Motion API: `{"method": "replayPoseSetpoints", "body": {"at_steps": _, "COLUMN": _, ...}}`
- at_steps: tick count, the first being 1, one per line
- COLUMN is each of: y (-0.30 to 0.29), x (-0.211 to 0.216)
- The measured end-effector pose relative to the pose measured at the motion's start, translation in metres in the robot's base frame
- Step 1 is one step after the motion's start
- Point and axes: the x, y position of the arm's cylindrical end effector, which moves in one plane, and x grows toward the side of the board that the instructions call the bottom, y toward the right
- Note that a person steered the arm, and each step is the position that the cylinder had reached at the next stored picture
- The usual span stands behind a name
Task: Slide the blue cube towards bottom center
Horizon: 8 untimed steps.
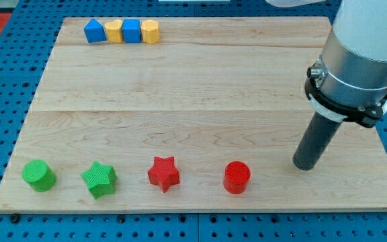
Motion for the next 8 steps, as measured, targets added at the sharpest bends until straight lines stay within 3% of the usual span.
{"method": "replayPoseSetpoints", "body": {"at_steps": 3, "y": 0.011, "x": 0.003}}
{"method": "replayPoseSetpoints", "body": {"at_steps": 4, "y": -0.002, "x": -0.087}}
{"method": "replayPoseSetpoints", "body": {"at_steps": 5, "y": -0.021, "x": -0.126}}
{"method": "replayPoseSetpoints", "body": {"at_steps": 8, "y": -0.124, "x": -0.311}}
